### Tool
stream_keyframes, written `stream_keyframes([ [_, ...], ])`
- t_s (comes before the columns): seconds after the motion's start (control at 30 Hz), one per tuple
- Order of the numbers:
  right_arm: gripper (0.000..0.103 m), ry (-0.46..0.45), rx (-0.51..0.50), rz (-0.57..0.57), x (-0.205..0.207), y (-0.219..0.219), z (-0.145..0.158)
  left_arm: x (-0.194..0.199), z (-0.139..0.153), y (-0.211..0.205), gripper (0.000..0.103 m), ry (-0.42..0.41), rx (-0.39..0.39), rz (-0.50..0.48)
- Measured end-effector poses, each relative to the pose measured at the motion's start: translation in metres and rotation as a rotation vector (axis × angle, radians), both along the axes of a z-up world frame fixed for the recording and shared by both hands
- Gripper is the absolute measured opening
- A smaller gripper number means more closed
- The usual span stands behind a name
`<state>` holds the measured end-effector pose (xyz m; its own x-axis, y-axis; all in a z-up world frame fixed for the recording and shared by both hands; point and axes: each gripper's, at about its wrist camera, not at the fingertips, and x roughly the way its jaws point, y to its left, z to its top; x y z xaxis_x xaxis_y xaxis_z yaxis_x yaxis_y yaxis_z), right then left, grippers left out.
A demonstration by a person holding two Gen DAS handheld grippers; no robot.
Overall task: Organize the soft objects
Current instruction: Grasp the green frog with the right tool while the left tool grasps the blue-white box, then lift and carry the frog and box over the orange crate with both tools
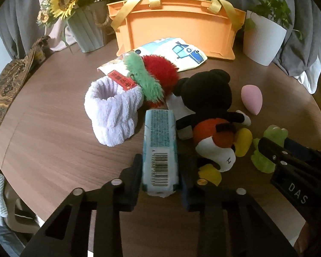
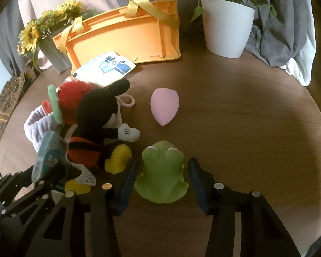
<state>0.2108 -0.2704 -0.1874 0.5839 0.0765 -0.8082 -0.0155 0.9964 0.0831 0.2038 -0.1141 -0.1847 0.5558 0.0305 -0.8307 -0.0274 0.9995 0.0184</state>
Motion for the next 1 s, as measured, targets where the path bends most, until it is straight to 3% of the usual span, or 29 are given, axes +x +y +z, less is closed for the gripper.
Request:
stream_keyframes([
  [0.1, 0.041, 0.008, 0.000, -0.003, 0.002, 0.001, -0.001, 0.000, 0.000, 0.003, 0.027, -0.007, -0.002, -0.002],
  [0.33, 0.041, -0.011, -0.033, -0.008, -0.003, 0.005, 0.004, -0.001, 0.007, 0.009, 0.026, -0.033, 0.003, -0.022],
  [1.0, 0.041, -0.173, 0.012, -0.029, -0.013, 0.017, 0.080, 0.011, 0.088, 0.021, 0.026, -0.220, -0.058, -0.134],
])
